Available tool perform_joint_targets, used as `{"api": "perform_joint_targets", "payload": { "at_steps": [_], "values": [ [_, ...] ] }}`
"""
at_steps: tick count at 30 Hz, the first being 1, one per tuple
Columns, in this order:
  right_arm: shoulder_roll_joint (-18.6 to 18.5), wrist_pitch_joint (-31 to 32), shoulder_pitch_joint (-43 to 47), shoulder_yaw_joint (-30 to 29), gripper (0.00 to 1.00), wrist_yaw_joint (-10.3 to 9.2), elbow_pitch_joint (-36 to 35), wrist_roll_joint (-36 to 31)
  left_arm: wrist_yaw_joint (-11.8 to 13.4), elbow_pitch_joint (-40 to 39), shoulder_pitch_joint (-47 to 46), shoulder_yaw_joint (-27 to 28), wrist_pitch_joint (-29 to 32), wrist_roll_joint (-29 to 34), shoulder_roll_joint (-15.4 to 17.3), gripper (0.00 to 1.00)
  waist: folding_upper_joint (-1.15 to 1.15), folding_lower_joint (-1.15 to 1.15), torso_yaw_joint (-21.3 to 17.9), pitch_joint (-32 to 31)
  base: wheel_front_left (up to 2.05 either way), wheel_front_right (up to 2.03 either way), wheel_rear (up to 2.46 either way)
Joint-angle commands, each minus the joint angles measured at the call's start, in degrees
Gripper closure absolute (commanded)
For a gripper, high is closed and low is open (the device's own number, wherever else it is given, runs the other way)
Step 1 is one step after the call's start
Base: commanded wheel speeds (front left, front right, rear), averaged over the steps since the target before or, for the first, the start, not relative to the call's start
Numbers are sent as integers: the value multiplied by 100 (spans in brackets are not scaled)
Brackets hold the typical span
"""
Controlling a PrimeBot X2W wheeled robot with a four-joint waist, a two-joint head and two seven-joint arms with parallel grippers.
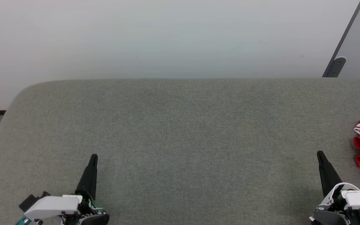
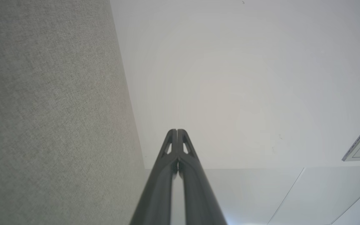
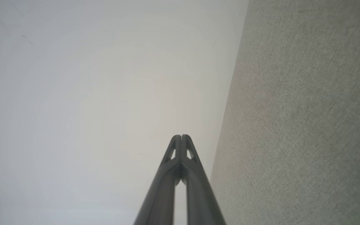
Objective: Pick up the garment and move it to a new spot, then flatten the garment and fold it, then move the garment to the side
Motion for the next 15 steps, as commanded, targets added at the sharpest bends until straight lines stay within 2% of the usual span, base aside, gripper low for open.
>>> {"api": "perform_joint_targets", "payload": {
  "at_steps": [1,15],
  "values": [
    [22,8,-17,5,100,-6,1,12,-18,8,-60,21,-4,22,-14,100,0,0,0,0,0,0,0],
    [22,8,-17,5,100,-6,1,12,-19,8,-60,26,2,24,-16,100,0,0,0,0,0,0,0]
  ]
}}
